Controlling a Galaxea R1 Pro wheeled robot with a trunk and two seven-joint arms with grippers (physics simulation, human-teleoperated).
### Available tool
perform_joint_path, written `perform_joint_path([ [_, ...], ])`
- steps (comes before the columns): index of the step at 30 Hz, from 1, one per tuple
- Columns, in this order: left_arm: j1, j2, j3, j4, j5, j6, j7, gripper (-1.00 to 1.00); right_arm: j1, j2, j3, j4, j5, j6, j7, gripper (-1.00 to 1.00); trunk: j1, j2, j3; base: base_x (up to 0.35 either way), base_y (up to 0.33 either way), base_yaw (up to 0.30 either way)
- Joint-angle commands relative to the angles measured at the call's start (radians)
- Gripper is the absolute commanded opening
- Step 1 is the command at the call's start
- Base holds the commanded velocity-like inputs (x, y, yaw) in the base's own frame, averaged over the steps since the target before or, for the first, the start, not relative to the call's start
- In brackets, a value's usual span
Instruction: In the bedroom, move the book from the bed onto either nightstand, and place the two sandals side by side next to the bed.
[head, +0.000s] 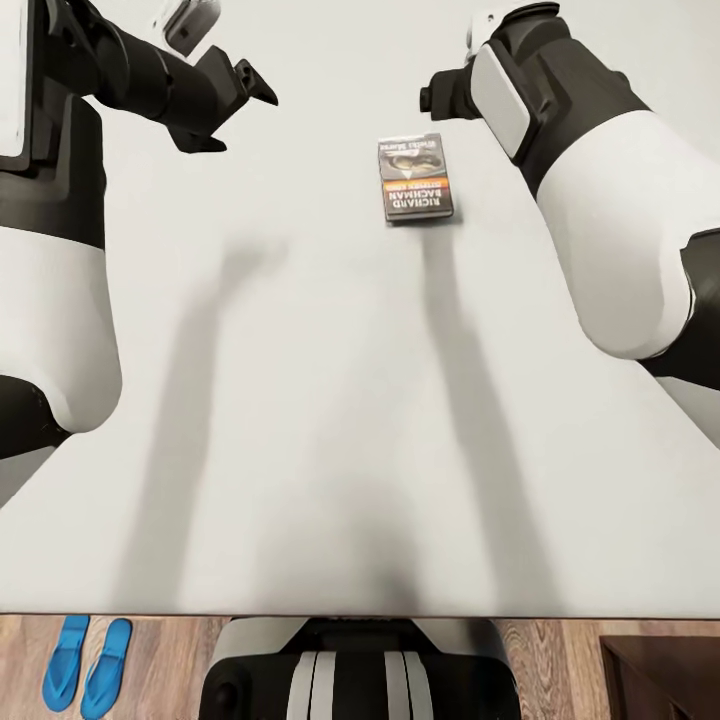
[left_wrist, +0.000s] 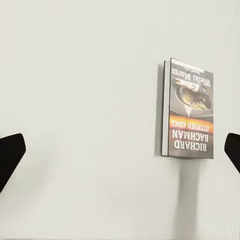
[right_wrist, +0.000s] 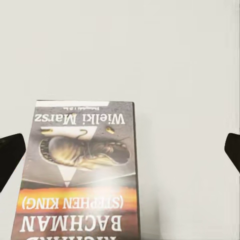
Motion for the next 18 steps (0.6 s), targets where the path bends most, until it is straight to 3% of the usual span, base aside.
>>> perform_joint_path([
  [1,-0.001,0.001,-0.002,-0.001,0.01,0.0,0.01,1.0,-0.001,0.0,0.008,-0.001,-0.002,0.006,-0.004,1.0,0.0,0.0,-0.002,0.0,0.0,0.0],
  [2,-0.001,0.002,-0.009,-0.002,0.028,0.0,0.026,1.0,-0.018,-0.008,0.006,0.001,-0.003,0.006,-0.005,1.0,0.0,0.0,-0.004,0.0,0.0,0.0],
  [9,0.003,0.007,-0.015,-0.003,0.068,0.0,0.042,1.0,-0.043,-0.018,0.002,0.001,-0.007,0.006,-0.006,1.0,0.0,0.0,-0.014,0.0,0.0,0.0],
  [18,0.004,0.008,-0.014,-0.008,0.076,0.0,0.045,1.0,-0.05,-0.019,0.001,0.001,-0.007,0.008,-0.006,1.0,0.0,0.0,-0.028,0.0,0.0,0.0],
])
